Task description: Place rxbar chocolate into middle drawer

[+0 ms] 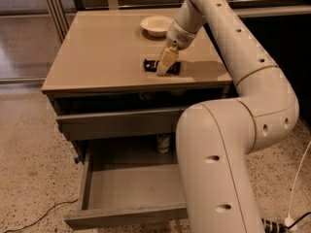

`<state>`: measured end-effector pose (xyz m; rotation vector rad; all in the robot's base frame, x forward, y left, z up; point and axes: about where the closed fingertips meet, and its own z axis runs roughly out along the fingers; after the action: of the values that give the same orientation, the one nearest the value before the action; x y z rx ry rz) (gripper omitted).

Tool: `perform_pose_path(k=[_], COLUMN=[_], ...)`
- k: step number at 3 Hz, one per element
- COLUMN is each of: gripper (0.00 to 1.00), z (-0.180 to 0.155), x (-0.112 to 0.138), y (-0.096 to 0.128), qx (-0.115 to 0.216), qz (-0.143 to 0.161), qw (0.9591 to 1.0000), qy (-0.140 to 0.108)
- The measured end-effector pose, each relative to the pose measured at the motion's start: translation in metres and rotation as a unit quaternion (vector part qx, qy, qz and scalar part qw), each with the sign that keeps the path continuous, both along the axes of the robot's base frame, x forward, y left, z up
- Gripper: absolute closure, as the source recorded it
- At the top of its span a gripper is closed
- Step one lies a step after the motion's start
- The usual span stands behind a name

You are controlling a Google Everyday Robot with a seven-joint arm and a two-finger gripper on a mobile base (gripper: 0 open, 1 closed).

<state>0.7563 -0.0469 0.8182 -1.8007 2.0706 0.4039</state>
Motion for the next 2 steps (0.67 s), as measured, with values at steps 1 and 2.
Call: perform_pose_path(k=[1,2], gripper=[0.48,0.48], z=[-0.0009,0.0008], x=[0.0008,0.0008], y=[0.0008,0.0008], qx=[-0.001,-0.001], qz=[0.0,0.0], qw=[1.0,1.0], qy=[0.002,0.002])
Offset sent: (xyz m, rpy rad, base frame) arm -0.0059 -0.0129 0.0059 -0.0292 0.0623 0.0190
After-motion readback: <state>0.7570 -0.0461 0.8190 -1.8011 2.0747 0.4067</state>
